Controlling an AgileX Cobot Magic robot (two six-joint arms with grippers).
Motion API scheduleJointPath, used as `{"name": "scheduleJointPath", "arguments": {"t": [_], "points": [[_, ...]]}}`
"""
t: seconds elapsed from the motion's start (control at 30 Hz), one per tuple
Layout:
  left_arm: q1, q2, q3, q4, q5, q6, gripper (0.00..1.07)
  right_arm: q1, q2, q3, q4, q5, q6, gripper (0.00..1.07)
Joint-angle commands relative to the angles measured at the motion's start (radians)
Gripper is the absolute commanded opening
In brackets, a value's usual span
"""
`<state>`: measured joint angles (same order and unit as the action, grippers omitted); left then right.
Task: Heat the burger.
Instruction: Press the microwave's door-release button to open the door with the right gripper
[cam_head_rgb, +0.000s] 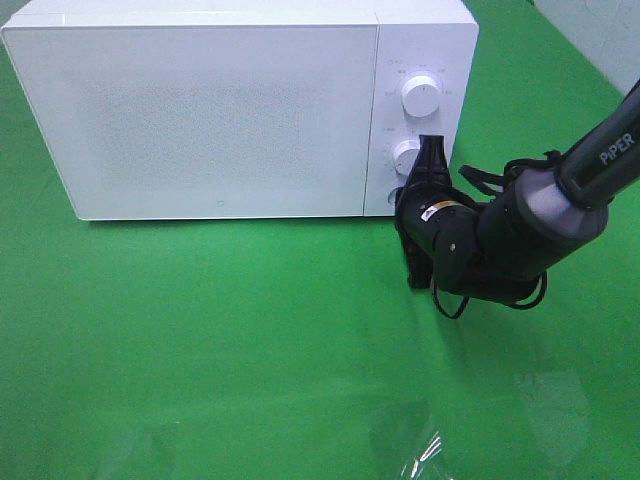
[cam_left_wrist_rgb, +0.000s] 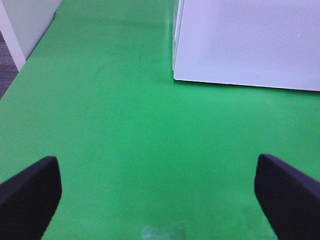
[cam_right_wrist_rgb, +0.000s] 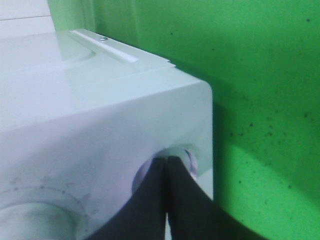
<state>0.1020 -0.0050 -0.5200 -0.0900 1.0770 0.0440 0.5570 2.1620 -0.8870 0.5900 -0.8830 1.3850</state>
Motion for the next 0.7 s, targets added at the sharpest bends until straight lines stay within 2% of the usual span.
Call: {"name": "scheduleJointPath", "arguments": {"t": [0.03,0.7], "points": [[0.003,-0.016,0.003,-0.007,-0.007,-0.003,0.96,-0.008,-0.008,-0.031,-0.012,-0.182,0.013,0.0],[0.003,-0.016,0.003,-0.007,-0.007,-0.003,0.96,-0.019,-0.003,-0.125,0.003,-0.301,0.036,0.0]]}}
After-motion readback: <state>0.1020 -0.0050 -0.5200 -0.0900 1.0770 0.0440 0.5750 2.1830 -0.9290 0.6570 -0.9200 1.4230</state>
